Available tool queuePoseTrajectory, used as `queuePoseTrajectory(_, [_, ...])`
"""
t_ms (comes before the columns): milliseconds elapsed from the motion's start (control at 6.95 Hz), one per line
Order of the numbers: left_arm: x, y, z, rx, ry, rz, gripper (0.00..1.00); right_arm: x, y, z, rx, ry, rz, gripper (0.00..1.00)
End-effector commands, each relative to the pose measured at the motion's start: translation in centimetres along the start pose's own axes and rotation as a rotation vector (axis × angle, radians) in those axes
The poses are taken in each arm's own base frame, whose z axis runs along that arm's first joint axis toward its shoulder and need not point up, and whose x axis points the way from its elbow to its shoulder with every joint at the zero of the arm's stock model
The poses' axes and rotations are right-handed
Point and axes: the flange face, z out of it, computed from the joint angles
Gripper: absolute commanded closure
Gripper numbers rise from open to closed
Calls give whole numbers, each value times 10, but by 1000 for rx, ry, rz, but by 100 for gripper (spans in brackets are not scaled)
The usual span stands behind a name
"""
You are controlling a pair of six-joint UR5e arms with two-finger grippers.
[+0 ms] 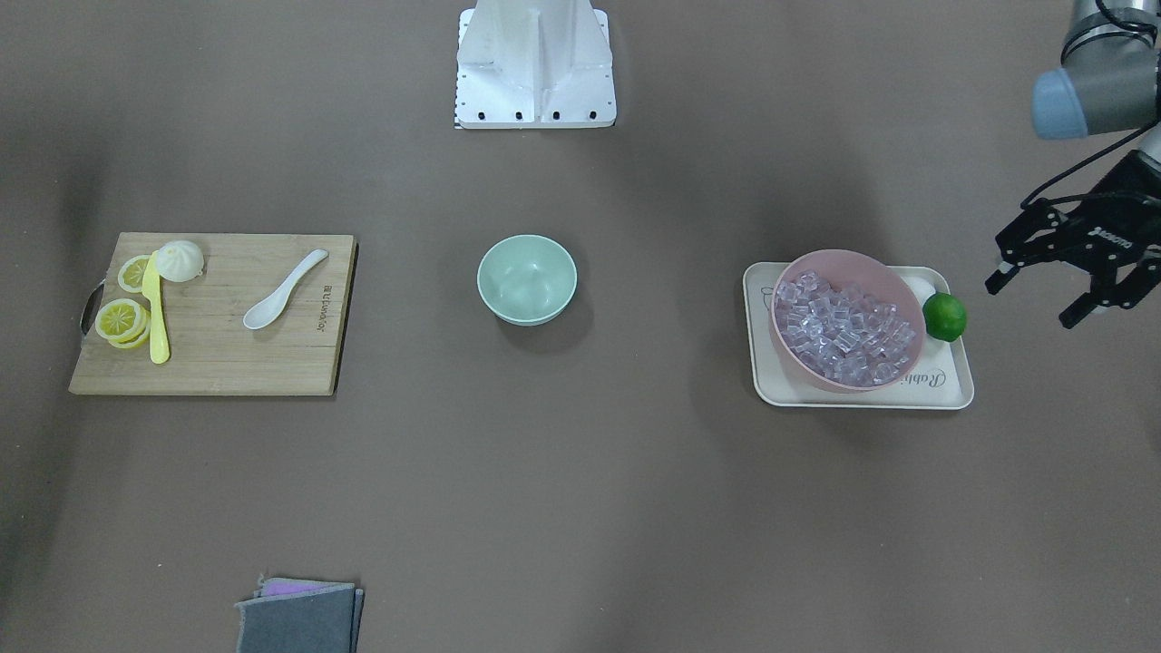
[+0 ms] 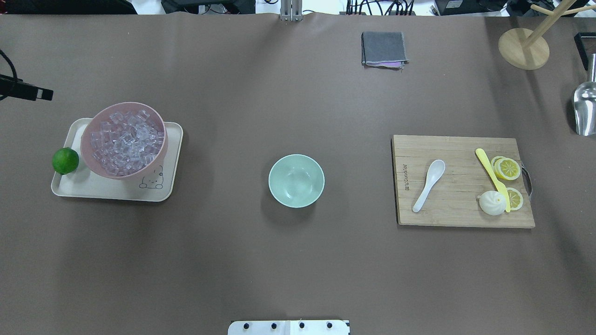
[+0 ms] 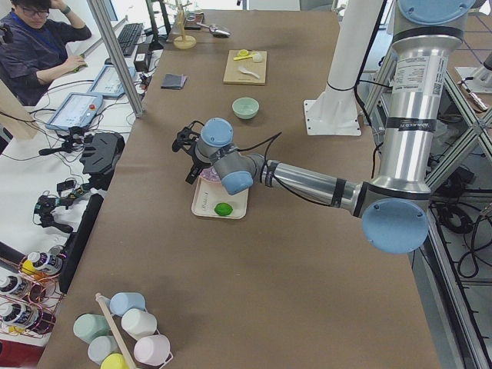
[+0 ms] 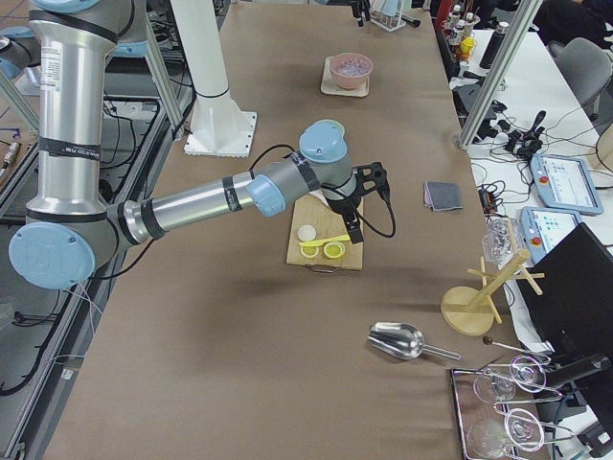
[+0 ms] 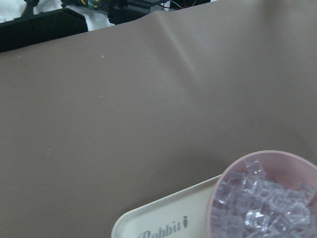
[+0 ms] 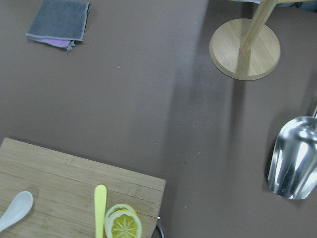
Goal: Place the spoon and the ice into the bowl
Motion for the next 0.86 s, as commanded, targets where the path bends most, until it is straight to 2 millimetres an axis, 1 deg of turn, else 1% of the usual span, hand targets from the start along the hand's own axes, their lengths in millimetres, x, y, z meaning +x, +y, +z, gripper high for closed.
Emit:
queuePoseTrajectory(0, [75,6,51,28,5,-31,1,-47,3,33,20,-7,73,0])
queuePoseTrajectory(144, [94,18,76,46,-35,-4,3,-66,2,41,32,8,88,0])
queuePoseTrajectory(288, [105,27,90,57,-61,13,3,-75,3,50,38,28,91,0])
queuePoseTrajectory(575, [121,45,116,75,-114,46,4,-80,4,55,42,42,79,0])
queuePoseTrajectory(719, [128,52,123,61,-106,57,5,-80,4,55,41,42,78,0])
